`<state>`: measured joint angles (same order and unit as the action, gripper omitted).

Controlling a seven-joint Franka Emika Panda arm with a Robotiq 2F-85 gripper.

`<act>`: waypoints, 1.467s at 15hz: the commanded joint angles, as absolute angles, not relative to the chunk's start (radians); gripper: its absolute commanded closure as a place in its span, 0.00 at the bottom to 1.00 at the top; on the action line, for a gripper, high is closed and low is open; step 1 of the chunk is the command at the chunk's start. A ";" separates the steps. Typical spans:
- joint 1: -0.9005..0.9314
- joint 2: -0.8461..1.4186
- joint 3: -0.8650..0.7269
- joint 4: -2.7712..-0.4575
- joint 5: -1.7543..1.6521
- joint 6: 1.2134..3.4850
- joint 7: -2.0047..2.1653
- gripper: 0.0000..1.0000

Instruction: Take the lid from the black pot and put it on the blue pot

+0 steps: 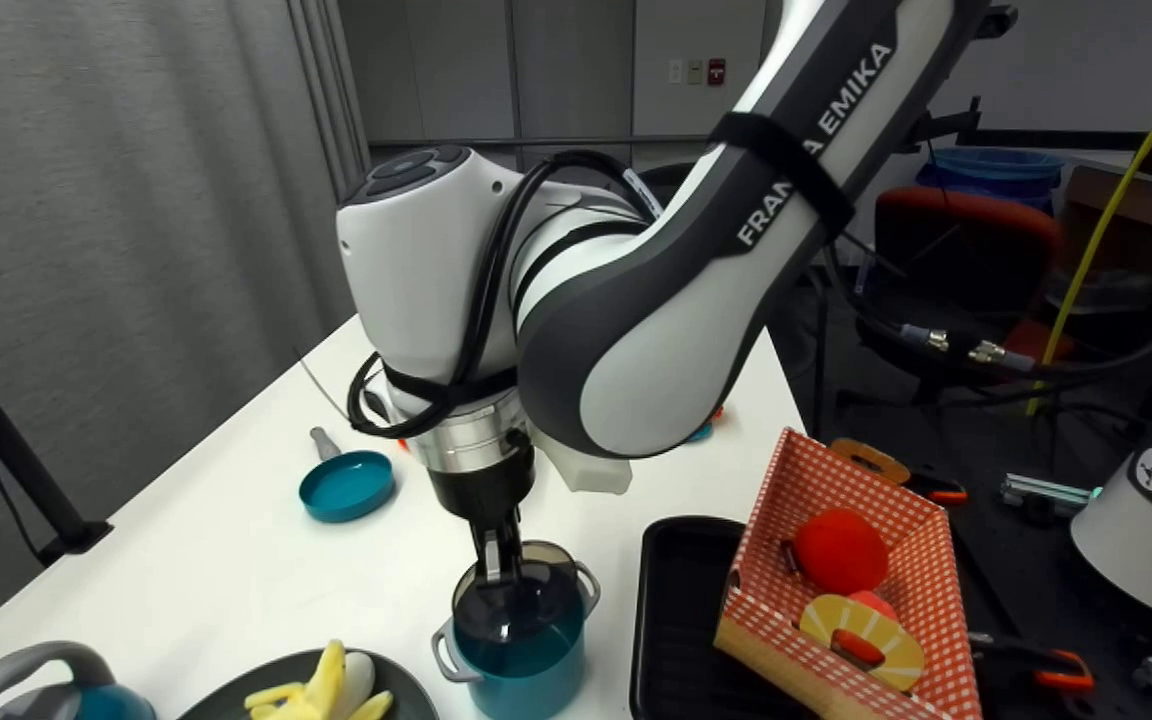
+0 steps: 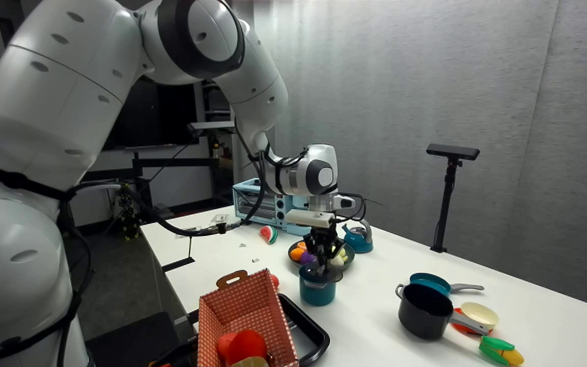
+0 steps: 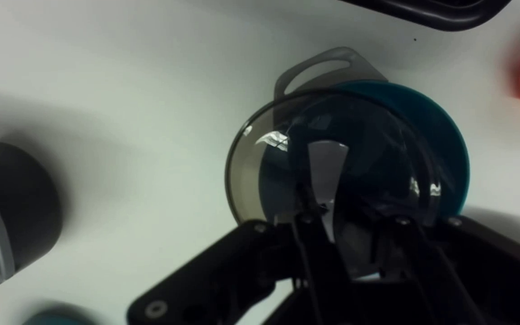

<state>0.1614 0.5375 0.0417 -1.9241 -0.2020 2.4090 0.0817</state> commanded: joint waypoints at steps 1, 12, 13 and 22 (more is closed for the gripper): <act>0.176 0.553 0.045 -1.898 -0.188 2.394 0.091 0.96; 0.176 0.562 0.052 -1.899 -0.176 2.361 0.085 0.50; 0.175 0.565 0.052 -1.898 -0.175 2.358 0.085 0.43; 0.177 0.539 0.043 -1.916 -0.180 2.347 0.088 0.00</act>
<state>0.1758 0.5600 0.0472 -1.9175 -0.1909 2.3794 0.0818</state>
